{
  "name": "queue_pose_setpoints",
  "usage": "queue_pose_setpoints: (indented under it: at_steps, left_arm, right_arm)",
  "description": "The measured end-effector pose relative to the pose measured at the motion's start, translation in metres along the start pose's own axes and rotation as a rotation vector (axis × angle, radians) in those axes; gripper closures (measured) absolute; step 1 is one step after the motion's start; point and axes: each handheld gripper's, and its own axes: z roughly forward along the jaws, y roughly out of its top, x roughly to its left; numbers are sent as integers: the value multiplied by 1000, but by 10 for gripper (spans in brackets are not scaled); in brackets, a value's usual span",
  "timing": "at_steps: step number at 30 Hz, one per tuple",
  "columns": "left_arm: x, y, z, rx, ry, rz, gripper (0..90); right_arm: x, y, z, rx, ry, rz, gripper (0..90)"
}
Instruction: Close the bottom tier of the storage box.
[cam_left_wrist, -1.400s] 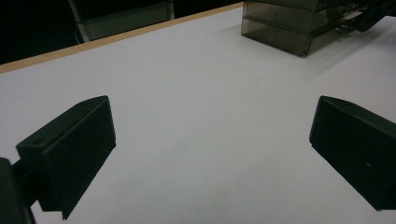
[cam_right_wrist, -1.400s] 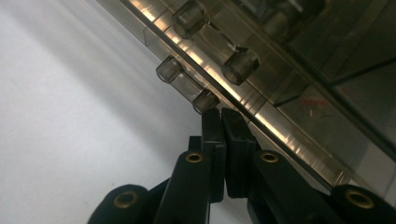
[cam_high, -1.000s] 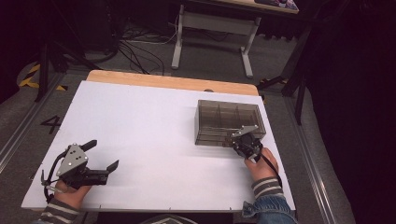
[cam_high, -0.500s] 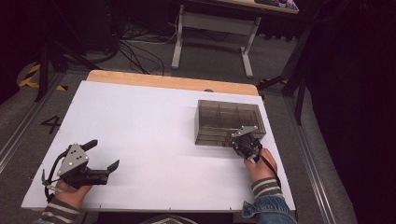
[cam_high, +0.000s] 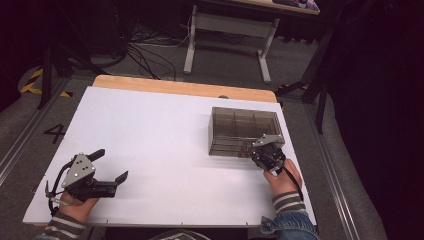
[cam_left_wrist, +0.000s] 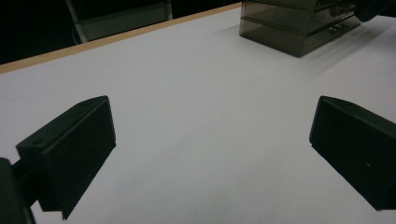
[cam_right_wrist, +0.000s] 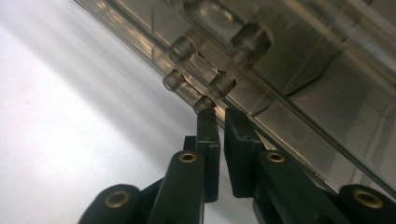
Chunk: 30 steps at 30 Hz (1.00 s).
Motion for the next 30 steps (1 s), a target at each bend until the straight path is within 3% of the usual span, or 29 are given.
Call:
queue_pose_setpoints:
  at_steps: [6, 19, 25, 30]
  left_arm:
    - [0, 0, -1, -2, -1, -2, 11]
    - [0, 0, 0, -8, -7, -6, 11]
    - [0, 1, 0, -5, -6, -2, 12]
    - [-1, 1, 1, -5, -9, -1, 11]
  right_arm:
    - [1, 2, -13, -52, 29, 12, 778]
    - [7, 1, -35, -185, 180, 35, 522]
    - [13, -5, -42, -264, 178, 22, 350]
    - [14, -13, -42, -296, 214, 44, 176]
